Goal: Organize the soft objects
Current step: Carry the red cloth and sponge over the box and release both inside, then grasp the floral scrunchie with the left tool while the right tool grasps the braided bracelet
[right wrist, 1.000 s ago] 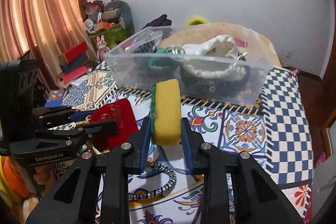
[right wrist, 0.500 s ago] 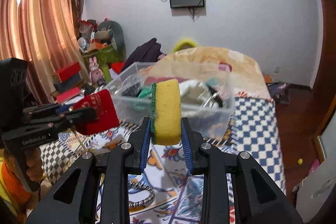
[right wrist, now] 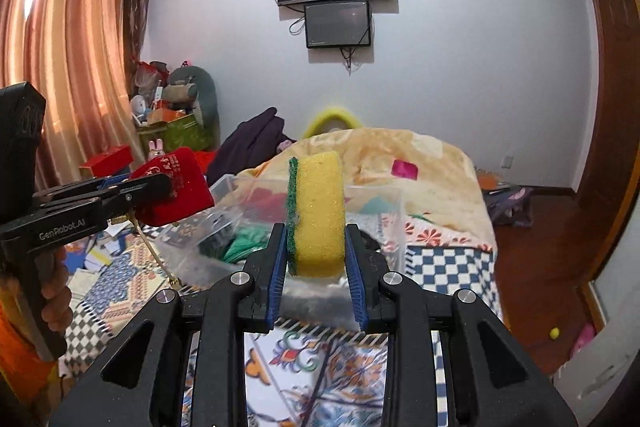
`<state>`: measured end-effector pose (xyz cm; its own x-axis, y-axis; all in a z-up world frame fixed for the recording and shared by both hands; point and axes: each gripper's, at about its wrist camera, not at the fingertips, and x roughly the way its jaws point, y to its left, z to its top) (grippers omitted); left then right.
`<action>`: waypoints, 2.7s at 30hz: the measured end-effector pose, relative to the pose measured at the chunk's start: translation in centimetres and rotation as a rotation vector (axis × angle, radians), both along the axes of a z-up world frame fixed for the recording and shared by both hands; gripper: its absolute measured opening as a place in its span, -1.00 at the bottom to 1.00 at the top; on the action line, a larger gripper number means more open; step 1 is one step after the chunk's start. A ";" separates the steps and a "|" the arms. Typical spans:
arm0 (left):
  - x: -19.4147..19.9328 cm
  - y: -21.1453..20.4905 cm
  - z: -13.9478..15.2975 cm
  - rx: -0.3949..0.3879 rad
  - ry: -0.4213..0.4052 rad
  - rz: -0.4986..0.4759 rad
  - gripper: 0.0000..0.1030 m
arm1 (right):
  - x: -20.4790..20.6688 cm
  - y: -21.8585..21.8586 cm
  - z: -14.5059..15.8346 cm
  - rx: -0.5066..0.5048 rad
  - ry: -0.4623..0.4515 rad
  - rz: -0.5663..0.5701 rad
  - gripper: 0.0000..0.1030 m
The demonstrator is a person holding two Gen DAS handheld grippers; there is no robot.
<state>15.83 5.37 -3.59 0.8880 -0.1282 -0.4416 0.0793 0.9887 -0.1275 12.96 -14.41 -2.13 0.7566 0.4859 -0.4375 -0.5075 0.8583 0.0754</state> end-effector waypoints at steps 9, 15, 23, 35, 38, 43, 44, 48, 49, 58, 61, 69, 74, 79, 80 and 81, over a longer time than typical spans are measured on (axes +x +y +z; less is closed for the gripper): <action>4.0 -0.3 -2.8 0.017 0.076 0.024 -0.39 | 2.6 0.0 -1.7 -0.067 0.036 -0.059 -0.50; 5.7 -1.3 -5.2 0.072 0.123 0.032 -0.39 | 4.2 -0.2 -3.3 -0.105 0.086 -0.076 -0.50; 6.6 -1.4 -6.3 0.076 0.155 0.025 -0.34 | 5.1 0.9 -4.2 -0.141 0.115 -0.065 -0.50; 4.9 -1.4 -5.4 0.103 0.123 0.048 0.18 | 4.5 1.2 -3.9 -0.179 0.103 -0.068 -0.23; 3.8 -1.3 -4.8 0.101 0.102 0.055 0.26 | 3.4 0.9 -3.0 -0.169 0.067 -0.071 0.12; 1.3 -0.8 -3.2 0.078 0.056 0.051 0.41 | 1.6 0.5 -1.5 -0.141 0.021 -0.044 0.26; 0.8 -0.8 -2.9 0.072 0.048 0.052 0.50 | 1.2 0.4 -1.2 -0.136 0.015 -0.038 0.30; -1.6 -0.7 -2.1 0.073 0.022 0.043 0.66 | -0.7 0.1 -0.6 -0.116 -0.006 -0.010 0.42; -2.4 -0.7 -2.0 0.083 0.020 0.044 0.73 | -1.4 0.0 -0.6 -0.108 -0.004 0.001 0.42; -7.2 -0.6 -4.2 0.091 0.089 0.028 0.93 | -4.3 0.5 -3.0 -0.078 0.092 0.084 0.43; -8.0 -0.6 -5.8 0.087 0.140 0.022 0.93 | -4.9 1.1 -4.4 -0.092 0.135 0.107 0.43; -9.6 -0.5 -9.8 0.031 0.259 0.005 0.93 | -6.5 1.9 -7.7 -0.093 0.258 0.146 0.43; -10.0 -0.5 -11.8 0.035 0.308 -0.001 0.93 | -7.0 2.9 -9.2 -0.114 0.296 0.185 0.43; -10.2 -0.7 -12.7 0.022 0.325 -0.018 0.93 | -7.3 3.5 -10.4 -0.133 0.333 0.227 0.43; -10.2 -0.8 -12.9 0.028 0.326 -0.015 0.93 | -7.5 3.6 -10.5 -0.144 0.315 0.226 0.43; -10.2 -0.9 -13.1 0.037 0.327 -0.012 0.93 | -7.7 3.8 -10.6 -0.158 0.306 0.226 0.43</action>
<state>5.61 4.48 -16.70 0.6972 -0.1162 -0.7074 0.0518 0.9924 -0.1119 5.23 -10.64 -12.70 0.4615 0.5339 -0.7085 -0.6594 0.7407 0.1287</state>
